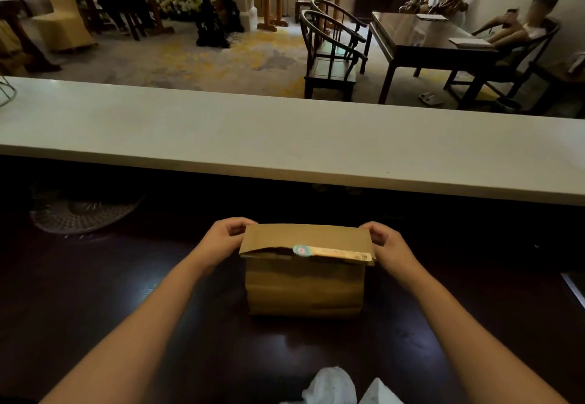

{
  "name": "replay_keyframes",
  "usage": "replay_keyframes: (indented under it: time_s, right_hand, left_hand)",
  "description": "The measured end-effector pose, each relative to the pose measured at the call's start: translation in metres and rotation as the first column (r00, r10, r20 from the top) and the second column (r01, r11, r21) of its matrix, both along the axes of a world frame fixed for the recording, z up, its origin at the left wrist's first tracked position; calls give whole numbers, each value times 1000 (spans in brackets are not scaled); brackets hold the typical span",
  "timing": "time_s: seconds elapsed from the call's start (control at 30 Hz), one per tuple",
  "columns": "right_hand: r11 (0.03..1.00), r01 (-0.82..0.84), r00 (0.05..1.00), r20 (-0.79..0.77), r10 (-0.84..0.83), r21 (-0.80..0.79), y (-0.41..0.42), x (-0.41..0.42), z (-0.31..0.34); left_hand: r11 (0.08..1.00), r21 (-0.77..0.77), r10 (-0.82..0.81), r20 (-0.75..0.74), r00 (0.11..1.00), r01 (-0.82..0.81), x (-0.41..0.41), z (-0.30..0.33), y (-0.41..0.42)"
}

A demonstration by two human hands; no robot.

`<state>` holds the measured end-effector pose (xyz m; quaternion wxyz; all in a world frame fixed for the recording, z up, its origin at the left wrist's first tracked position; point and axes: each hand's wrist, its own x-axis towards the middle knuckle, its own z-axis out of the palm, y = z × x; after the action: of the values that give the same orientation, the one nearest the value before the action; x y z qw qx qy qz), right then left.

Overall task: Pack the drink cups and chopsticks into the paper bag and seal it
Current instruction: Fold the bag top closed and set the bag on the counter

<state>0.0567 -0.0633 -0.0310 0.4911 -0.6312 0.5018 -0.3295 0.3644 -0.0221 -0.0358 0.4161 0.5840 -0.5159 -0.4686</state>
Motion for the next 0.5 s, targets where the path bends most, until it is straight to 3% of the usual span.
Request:
replay_keyframes:
  time_s: [0.4, 0.5]
  right_hand:
    - [1000, -1, 977, 213, -3, 16, 1, -21, 11]
    - [998, 44, 976, 213, -52, 42, 2, -27, 7]
  left_hand:
    - [996, -45, -87, -119, 989, 82, -13, 7, 1]
    - [990, -61, -134, -79, 988, 129, -20, 2, 2]
